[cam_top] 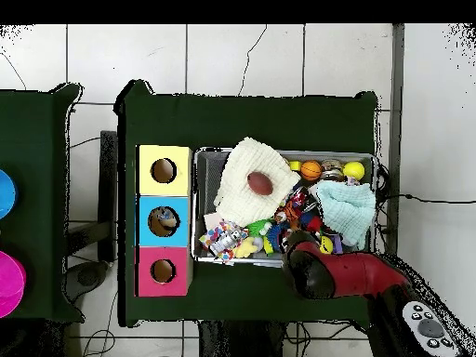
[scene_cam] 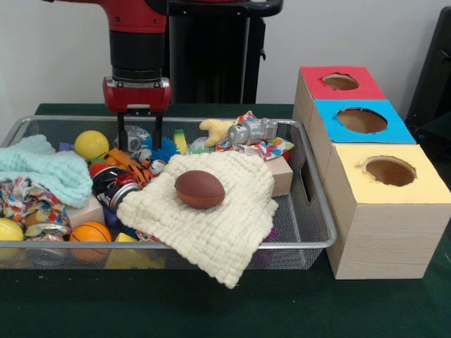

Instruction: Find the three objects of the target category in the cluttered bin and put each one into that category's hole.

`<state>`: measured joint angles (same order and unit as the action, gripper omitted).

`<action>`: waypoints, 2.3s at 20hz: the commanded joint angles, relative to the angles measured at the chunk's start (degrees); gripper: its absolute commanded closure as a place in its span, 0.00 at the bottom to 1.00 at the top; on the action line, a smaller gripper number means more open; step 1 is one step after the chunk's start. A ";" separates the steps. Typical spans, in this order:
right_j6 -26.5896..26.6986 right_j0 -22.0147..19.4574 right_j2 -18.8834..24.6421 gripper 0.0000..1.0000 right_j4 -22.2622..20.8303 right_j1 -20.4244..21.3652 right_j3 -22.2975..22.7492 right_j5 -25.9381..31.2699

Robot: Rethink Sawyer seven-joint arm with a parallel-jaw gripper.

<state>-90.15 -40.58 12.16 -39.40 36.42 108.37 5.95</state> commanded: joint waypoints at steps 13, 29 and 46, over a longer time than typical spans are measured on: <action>-5.86 -1.21 -5.25 0.00 -3.17 -6.26 1.36 -3.02; -6.17 -0.27 -6.49 0.00 -2.58 -8.19 2.13 -5.81; -5.64 -0.11 -6.38 0.00 -2.22 -9.54 2.12 -6.64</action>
<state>-90.15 -40.22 4.88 -39.82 29.92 108.73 -2.10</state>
